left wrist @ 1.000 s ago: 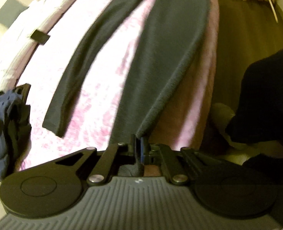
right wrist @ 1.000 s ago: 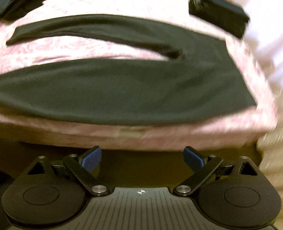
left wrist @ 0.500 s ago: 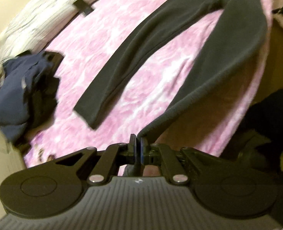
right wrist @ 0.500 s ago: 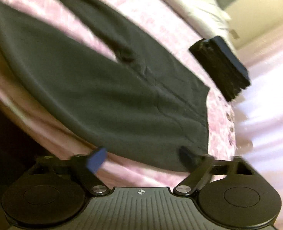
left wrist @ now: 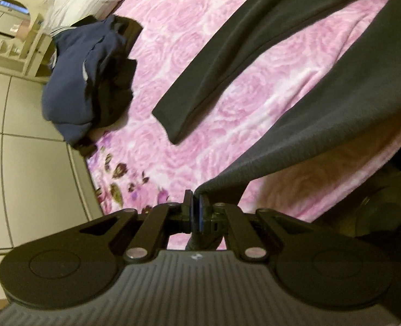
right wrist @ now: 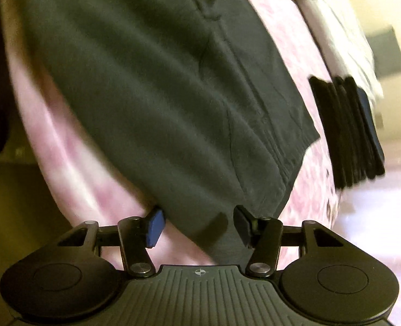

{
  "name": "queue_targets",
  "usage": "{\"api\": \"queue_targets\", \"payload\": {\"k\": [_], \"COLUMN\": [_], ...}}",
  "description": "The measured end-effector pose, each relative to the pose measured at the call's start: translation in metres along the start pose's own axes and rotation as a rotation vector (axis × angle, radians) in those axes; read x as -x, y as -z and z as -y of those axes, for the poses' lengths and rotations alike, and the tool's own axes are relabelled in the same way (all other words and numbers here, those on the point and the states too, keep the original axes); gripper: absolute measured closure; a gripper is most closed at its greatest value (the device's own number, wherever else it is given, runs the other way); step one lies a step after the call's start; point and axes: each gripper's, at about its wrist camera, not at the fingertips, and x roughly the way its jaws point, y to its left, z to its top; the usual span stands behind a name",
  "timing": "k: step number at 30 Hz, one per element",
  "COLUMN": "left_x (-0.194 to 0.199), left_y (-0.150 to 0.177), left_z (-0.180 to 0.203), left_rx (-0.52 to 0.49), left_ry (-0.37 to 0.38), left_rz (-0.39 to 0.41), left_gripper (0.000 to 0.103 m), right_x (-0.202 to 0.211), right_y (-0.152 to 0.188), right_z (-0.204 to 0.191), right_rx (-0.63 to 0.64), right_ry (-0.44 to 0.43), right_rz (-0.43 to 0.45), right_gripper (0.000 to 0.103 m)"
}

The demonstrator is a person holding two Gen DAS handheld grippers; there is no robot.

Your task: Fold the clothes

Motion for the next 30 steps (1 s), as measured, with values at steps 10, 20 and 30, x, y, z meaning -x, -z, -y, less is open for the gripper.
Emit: {"api": "queue_targets", "payload": {"k": [10,20,30], "left_x": [0.009,-0.001,-0.141], "left_y": [-0.005,-0.025,-0.103], "left_z": [0.002,-0.072,-0.121], "left_rx": [0.034,0.131,0.044], "left_ry": [-0.007,0.052,0.202], "left_rz": [-0.076,-0.033,-0.02], "left_gripper": [0.1,0.1,0.1], "right_x": [0.006,0.04,-0.104], "right_y": [0.023,-0.027,-0.136], "right_z": [0.029,0.176,0.255], "right_rx": [-0.009,-0.122,-0.012], "right_ry": [-0.093,0.065,-0.003], "right_rz": [0.015,0.039,-0.042], "right_gripper": [0.101,0.101,0.101]}}
